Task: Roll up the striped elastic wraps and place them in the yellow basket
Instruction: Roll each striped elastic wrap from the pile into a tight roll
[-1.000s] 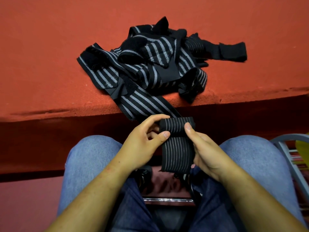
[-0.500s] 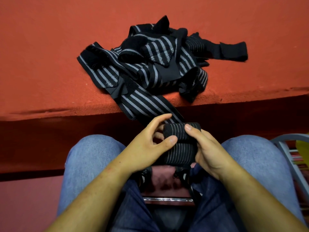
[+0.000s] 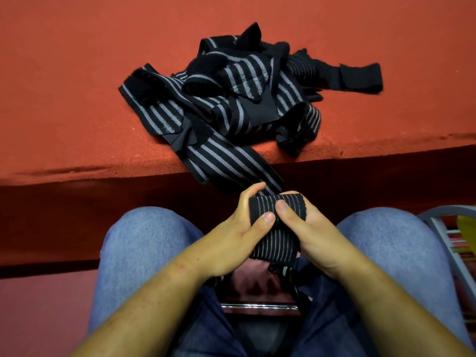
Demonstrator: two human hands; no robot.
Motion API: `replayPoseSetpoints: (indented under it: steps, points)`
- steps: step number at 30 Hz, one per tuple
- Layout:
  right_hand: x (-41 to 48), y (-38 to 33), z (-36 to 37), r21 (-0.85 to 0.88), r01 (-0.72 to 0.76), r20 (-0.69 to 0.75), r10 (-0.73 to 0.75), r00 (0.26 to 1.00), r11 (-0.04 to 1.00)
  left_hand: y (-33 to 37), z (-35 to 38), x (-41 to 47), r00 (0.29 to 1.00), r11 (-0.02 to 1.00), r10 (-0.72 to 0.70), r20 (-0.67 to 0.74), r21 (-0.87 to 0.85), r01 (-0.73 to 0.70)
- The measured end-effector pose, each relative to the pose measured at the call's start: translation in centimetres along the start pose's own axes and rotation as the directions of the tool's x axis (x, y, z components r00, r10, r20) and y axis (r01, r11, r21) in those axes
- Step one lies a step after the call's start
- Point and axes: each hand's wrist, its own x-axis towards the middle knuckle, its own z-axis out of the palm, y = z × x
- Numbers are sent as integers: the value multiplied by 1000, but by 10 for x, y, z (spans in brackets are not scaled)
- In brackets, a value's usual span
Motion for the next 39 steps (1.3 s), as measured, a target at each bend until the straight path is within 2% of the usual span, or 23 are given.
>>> replayPoseSetpoints:
  steps: [4, 10, 20, 35, 39]
  points:
    - [1, -2, 0, -59, 42, -42, -45, 998, 997, 4, -3, 2, 1000, 1000, -7, -24, -16, 7]
    - [-1, -7, -2, -104, 74, -61, -81, 995, 992, 2, -5, 8, 987, 997, 17, -161, -73, -29]
    - [1, -6, 0, 160, -77, -7, 79, 997, 984, 2, -8, 9, 985, 989, 40, -168, -131, -62]
    - [0, -13, 0, 330, -131, 70, 115, 991, 935, 0, -10, 9, 966, 976, 148, -210, -124, -176]
    - [0, -10, -1, 258, -110, 32, 106, 994, 960, 0, -9, 9, 967, 975, 151, -206, -129, -180]
